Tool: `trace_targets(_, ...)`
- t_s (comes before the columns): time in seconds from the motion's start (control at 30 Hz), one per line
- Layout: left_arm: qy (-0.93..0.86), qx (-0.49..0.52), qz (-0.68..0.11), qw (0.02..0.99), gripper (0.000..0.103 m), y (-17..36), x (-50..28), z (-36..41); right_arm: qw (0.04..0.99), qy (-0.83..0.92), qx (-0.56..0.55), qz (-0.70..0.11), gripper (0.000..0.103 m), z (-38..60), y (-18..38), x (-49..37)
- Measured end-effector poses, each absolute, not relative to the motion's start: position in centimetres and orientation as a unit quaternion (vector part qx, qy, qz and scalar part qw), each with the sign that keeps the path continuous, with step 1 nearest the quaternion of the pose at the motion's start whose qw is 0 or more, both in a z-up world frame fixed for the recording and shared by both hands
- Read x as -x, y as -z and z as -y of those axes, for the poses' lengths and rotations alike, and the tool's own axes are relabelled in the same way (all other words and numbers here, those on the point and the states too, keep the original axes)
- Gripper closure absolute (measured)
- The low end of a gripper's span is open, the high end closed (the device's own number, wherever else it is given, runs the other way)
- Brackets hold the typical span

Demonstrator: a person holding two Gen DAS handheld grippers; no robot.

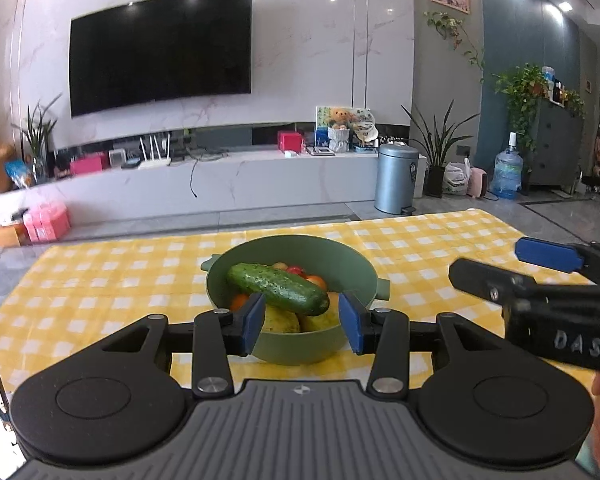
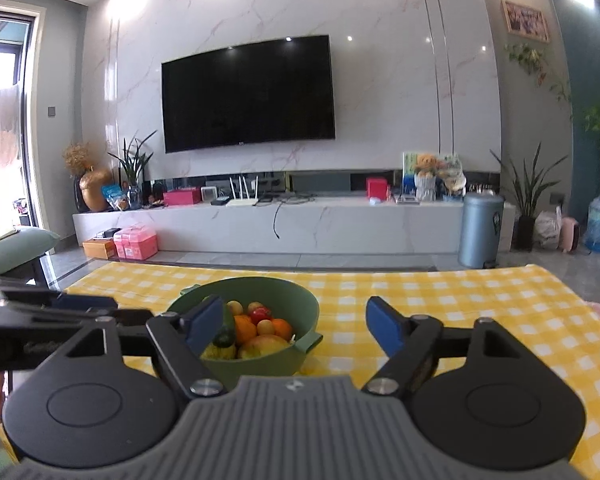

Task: Organize fruits

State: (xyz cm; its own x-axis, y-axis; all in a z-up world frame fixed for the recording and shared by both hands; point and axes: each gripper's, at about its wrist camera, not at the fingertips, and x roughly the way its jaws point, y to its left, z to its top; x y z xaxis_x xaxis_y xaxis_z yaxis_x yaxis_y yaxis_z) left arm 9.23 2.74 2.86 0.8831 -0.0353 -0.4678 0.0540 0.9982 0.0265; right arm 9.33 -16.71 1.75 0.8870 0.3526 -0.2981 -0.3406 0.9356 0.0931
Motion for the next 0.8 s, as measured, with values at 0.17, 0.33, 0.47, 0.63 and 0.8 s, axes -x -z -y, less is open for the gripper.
trace_targets(0.17,0.018,-0.039,-0.225,0.973,0.03,-1.7,-9.2,-2.3,0.973,-0.172,-0.005,-0.157,0.023,16.7,0.1,-8.9)
trace_targets(0.33,0.008,-0.049,-0.24,0.969,0.014,-0.4,-9.9,-2.4,0.97,-0.169,0.003,-0.175,0.016,16.4,1.9,-9.8)
trace_targets(0.47,-0.006,-0.047,-0.275,0.96,0.012,0.9,-11.3,-2.9,0.967,-0.167,-0.001,-0.195,0.015,16.3,2.9,-10.8)
trace_targets(0.63,-0.017,-0.047,-0.302,0.952,0.012,2.6,-12.2,-3.3,0.966,-0.158,-0.012,-0.204,0.01,16.0,3.7,-11.7)
trace_targets(0.8,-0.021,-0.047,-0.319,0.946,0.012,3.3,-12.3,-3.6,0.962,-0.164,-0.01,-0.219,0.01,15.4,4.4,-12.4)
